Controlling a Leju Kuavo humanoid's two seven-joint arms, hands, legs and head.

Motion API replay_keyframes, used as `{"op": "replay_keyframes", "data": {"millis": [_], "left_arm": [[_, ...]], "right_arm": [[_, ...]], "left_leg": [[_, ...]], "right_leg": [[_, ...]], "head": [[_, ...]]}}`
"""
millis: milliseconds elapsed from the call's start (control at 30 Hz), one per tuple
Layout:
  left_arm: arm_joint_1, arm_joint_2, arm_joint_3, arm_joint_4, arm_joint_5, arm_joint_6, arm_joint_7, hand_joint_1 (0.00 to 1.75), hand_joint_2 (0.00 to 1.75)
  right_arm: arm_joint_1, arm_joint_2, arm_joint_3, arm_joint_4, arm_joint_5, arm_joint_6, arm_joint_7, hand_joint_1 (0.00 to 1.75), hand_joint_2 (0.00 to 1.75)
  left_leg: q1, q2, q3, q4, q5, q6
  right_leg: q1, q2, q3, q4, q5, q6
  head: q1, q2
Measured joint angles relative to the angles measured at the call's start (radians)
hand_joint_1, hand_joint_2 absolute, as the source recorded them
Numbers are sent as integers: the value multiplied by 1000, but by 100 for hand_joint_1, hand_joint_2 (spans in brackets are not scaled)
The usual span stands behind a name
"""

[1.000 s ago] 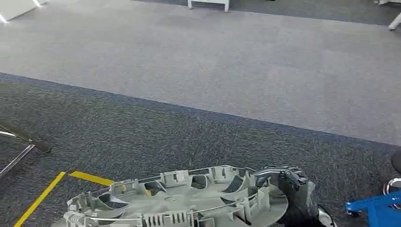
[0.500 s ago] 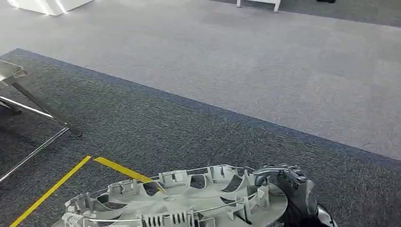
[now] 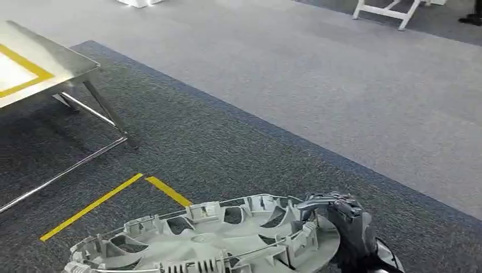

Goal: Take the parts from the cabinet and place them on the table.

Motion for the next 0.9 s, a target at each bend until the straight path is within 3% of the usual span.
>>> {"op": "replay_keyframes", "data": {"millis": [33,67,167,200,233,267,333,367,400,433,467,500,533,567,600,633,667,700,733,767,800,833,867,900], "left_arm": [[2,0,-1,-4,4,2,0,0,175],[4,0,-5,-6,5,3,1,0,175],[16,0,-6,-12,8,6,6,0,175],[19,0,-6,-13,8,7,8,0,175],[20,-1,-8,-16,9,10,9,0,175],[20,-1,-8,-19,11,11,9,0,175],[21,-1,-13,-19,12,11,9,0,175],[22,-1,-13,-19,13,11,10,0,175],[24,-1,-14,-19,13,11,10,0,175],[28,-1,-14,-19,13,11,10,0,175],[31,-2,-14,-19,13,11,10,0,175],[32,-2,-14,-19,13,11,10,0,175],[32,-1,-14,-19,13,13,10,0,175],[31,-2,-15,-20,14,13,10,0,175],[31,-2,-16,-23,15,15,10,0,175],[34,-2,-15,-25,15,16,10,0,175],[34,-2,-15,-25,15,16,10,0,175],[32,-3,-16,-25,14,18,10,0,175],[30,-3,-15,-25,14,21,10,0,175],[26,-3,-15,-25,13,23,8,0,175],[23,-3,-15,-25,12,24,8,0,175],[23,-3,-15,-25,11,24,7,0,175],[24,-3,-14,-25,11,25,7,0,175],[24,-3,-13,-25,7,27,5,0,175]], "right_arm": [[-3,0,0,2,0,5,0,175,175],[-5,3,2,2,0,7,0,175,175],[-13,4,4,6,0,11,0,175,175],[-15,6,5,6,0,11,0,175,175],[-15,7,5,6,1,11,0,175,175],[-14,9,5,6,1,12,0,175,175],[-15,10,5,7,1,12,0,175,175],[-14,10,5,8,1,12,0,175,175],[-14,10,5,8,1,12,0,175,175],[-15,10,5,8,1,12,0,175,175],[-15,10,5,8,1,12,0,175,175],[-15,10,5,8,1,12,0,175,175],[-15,10,5,8,1,12,0,175,175],[-15,10,6,8,1,14,0,175,175],[-17,11,6,8,2,15,0,175,175],[-19,11,7,9,2,16,0,175,175],[-22,11,8,9,3,17,0,175,175],[-29,11,10,9,3,20,0,175,175],[-36,11,10,12,3,21,0,175,175],[-40,11,11,13,3,22,0,175,175],[-40,11,11,14,1,23,0,175,175],[-40,11,11,16,2,23,0,175,175],[-41,11,11,19,3,24,0,175,175],[-41,11,12,21,3,24,0,175,175]], "left_leg": [[-5,-11,-3,8,-6,-8],[-3,-26,-12,15,-12,-13],[3,-54,-16,10,-9,-30],[4,-41,-12,17,-15,-32],[-2,27,-26,52,-28,-38],[-1,60,-63,117,-55,-44],[3,79,-155,269,-105,-48],[3,80,-191,319,-109,-47],[3,80,-201,316,-85,-44],[1,81,-188,272,-39,-39],[-2,89,-157,192,15,-29],[-9,115,-122,105,60,-15],[-24,174,-100,66,52,1],[-32,189,-94,56,34,5],[-35,174,-91,57,26,10],[-32,159,-87,44,19,16],[-31,145,-75,37,9,22],[-21,125,-44,22,12,26],[-17,121,-26,13,8,28],[-14,106,-14,7,3,32],[-11,89,-6,5,-4,33],[-8,72,4,5,-15,32],[-5,57,16,5,-25,30],[-3,38,32,5,-38,27]], "right_leg": [[-4,48,16,-39,-11,2],[-4,44,36,-53,-25,-11],[2,14,39,-56,-28,-32],[-3,-3,48,-61,-27,-39],[-2,-14,59,-64,-33,-48],[1,-29,66,-65,-38,-55],[5,-58,79,-65,-55,-55],[7,-72,87,-65,-64,-55],[9,-86,93,-65,-74,-54],[11,-100,103,-65,-86,-55],[14,-114,119,-66,-98,-55],[17,-126,134,-68,-109,-55],[16,-135,147,-70,-120,-53],[24,-146,153,-71,-131,-42],[22,-157,165,-83,-135,-35],[20,-167,199,-77,-127,-28],[19,-166,199,-68,-110,-15],[16,-153,179,-33,-103,-8],[15,-94,151,28,-81,-5],[14,-55,97,106,-69,-4],[12,-40,32,177,-85,-2],[12,-39,-20,216,-134,1],[11,-39,-57,227,-193,0],[9,-39,-84,220,-240,6]], "head": [[2,0],[-1,0],[-1,0],[1,0],[-11,0],[-11,0],[-13,0],[-12,0],[-13,0],[-13,0],[-13,0],[-13,0],[-11,0],[-13,0],[-10,0],[-14,0],[-11,0],[-14,1],[-4,0],[-5,0],[0,0],[2,0],[2,0],[3,0]]}}
